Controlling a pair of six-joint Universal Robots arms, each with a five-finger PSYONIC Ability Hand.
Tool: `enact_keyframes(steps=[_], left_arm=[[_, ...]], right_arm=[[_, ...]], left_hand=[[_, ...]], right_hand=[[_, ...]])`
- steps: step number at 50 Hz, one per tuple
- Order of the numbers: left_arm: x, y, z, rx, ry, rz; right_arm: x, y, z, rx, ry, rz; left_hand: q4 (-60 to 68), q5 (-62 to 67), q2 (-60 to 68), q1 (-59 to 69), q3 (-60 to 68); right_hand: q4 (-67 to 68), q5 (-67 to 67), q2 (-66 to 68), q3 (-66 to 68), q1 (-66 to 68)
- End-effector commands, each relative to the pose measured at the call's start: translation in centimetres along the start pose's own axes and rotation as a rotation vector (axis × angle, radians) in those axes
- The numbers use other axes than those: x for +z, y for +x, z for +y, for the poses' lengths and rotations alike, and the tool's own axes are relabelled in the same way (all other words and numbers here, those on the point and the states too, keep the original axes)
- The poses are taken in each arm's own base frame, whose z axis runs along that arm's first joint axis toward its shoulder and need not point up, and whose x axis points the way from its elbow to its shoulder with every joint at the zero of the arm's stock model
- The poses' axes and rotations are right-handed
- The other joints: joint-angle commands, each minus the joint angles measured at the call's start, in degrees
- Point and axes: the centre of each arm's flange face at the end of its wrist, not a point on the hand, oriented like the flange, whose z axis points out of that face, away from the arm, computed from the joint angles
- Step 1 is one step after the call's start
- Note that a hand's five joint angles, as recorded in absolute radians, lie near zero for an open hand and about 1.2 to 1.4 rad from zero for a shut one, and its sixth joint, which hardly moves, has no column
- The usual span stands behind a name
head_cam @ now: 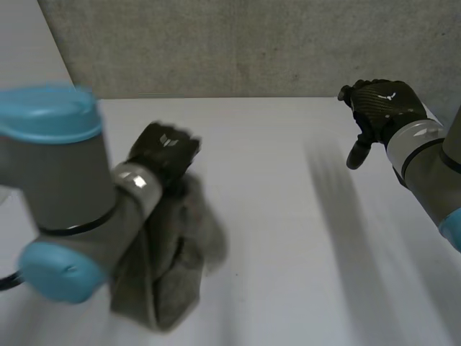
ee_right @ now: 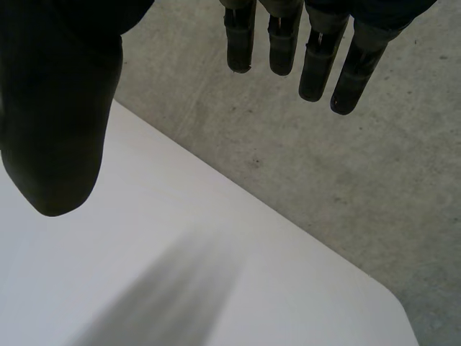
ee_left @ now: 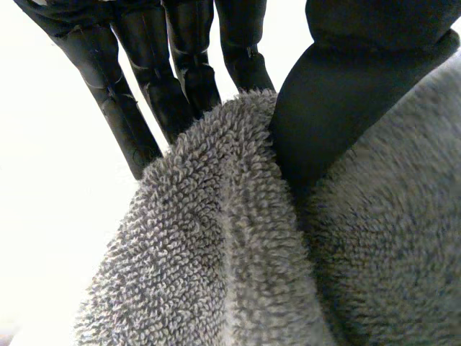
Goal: Fold the towel.
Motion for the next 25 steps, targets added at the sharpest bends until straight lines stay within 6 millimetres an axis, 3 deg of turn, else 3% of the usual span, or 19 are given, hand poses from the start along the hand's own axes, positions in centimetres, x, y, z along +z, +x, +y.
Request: enact_keyframes(steps=[1, 8, 11, 12, 13, 14, 15, 19, 21, 25], left_arm=[[2.0, 6.0, -2.7, 0.006, 0.121, 0.077], [2.6, 12.8, 1.2, 0.049, 0.059, 0.216], [2.6, 13.8, 1.7, 0.055, 0.06, 0.232], [2.7, 14.3, 1.9, 0.054, 0.071, 0.235], [2.7, 14.4, 1.9, 0.054, 0.082, 0.234], [2.7, 14.4, 1.9, 0.054, 0.082, 0.234], [2.8, 14.3, 1.6, 0.051, 0.095, 0.222], [2.5, 13.7, 0.6, 0.032, 0.12, 0.206], [1.5, 12.3, -1.6, 0.012, 0.167, 0.18], [-0.1, 10.7, -3.2, -0.002, 0.2, 0.159]], right_arm=[[0.0, 0.4, -0.5, 0.005, 0.015, 0.014], [0.1, 1.0, -0.8, 0.009, 0.024, 0.034], [0.3, 1.7, -0.8, 0.013, 0.022, 0.051], [0.4, 1.9, -0.8, 0.014, 0.021, 0.055], [0.4, 1.9, -0.8, 0.014, 0.021, 0.056], [0.4, 2.0, -0.8, 0.015, 0.023, 0.059], [0.4, 2.1, -0.8, 0.015, 0.023, 0.062], [0.5, 2.2, -0.9, 0.014, 0.026, 0.06], [0.4, 2.2, -1.1, 0.012, 0.027, 0.057], [0.3, 2.1, -1.3, 0.005, 0.026, 0.055]], left_hand=[[10.3, 13.35, 10.48, 12.9, 10.43], [10.3, 13.35, 10.48, 12.9, 10.43], [10.3, 13.35, 10.48, 12.9, 10.43], [0.67, 3.71, 0.84, 3.27, 0.8], [-33.07, -30.02, -32.89, -30.47, -32.94], [-33.41, -30.36, -33.23, -30.81, -33.28], [-58.06, -55.01, -57.88, -55.46, -57.93], [-59.31, -56.27, -59.14, -56.71, -59.19], [-59.48, -56.44, -59.31, -56.88, -59.35], [-59.65, -56.6, -59.48, -57.05, -59.52]], right_hand=[[-4.78, -3.29, -4.63, -4.04, -2.65], [-4.78, -3.29, -4.63, -4.04, -2.65], [-4.78, -3.29, -4.63, -4.04, -2.65], [-4.78, -3.29, -4.63, -4.04, -2.65], [-4.78, -3.29, -4.63, -4.04, -2.65], [-4.78, -3.29, -4.63, -4.04, -2.65], [-4.78, -3.29, -4.63, -4.04, -2.65], [-4.78, -3.29, -4.63, -4.04, -2.65], [-4.78, -3.29, -4.63, -4.04, -2.65], [-4.78, -3.29, -4.63, -4.04, -2.65]])
